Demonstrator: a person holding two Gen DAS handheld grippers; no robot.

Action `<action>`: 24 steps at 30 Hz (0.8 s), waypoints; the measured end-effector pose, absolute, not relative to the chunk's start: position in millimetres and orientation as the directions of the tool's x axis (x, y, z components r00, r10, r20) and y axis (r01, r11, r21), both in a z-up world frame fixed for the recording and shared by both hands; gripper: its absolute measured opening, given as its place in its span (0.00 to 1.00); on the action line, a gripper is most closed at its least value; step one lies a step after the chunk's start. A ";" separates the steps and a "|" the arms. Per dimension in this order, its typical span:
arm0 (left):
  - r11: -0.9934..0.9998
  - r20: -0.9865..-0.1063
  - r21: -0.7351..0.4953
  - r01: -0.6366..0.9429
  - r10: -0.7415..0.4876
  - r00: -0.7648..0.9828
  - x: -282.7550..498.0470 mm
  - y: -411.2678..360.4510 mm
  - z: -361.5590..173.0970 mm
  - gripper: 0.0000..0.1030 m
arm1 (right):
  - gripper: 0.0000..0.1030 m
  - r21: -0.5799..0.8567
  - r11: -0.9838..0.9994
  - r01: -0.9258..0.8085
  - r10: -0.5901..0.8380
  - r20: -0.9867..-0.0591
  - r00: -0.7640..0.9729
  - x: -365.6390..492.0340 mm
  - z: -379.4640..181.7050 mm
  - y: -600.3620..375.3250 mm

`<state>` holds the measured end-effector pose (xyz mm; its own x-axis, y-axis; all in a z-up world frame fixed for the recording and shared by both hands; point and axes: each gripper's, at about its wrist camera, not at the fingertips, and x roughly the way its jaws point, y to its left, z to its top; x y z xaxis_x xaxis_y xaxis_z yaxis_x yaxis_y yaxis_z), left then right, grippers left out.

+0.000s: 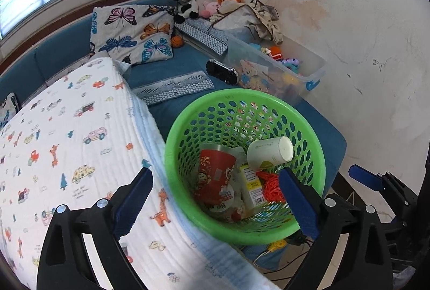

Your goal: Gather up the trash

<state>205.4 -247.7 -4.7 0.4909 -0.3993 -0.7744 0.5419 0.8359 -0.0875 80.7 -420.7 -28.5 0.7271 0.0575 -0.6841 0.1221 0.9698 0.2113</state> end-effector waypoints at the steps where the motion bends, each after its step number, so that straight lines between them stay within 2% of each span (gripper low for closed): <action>1: 0.838 -0.769 -0.082 0.539 -0.397 0.500 202.0 -243.4 -2.7 0.90 | 0.78 0.208 0.971 0.118 0.057 -0.682 0.729 79.0 -27.3 -417.9; 14: 0.864 -0.711 -0.080 0.497 -0.399 0.579 168.3 -192.9 16.4 0.93 | 0.84 0.184 0.980 0.074 0.067 -0.660 0.749 57.6 -15.4 -385.4; 24: 0.900 -0.672 -0.033 0.434 -0.341 0.657 141.1 -148.1 30.7 0.93 | 0.86 0.159 0.986 0.047 0.070 -0.657 0.751 41.4 -10.2 -355.4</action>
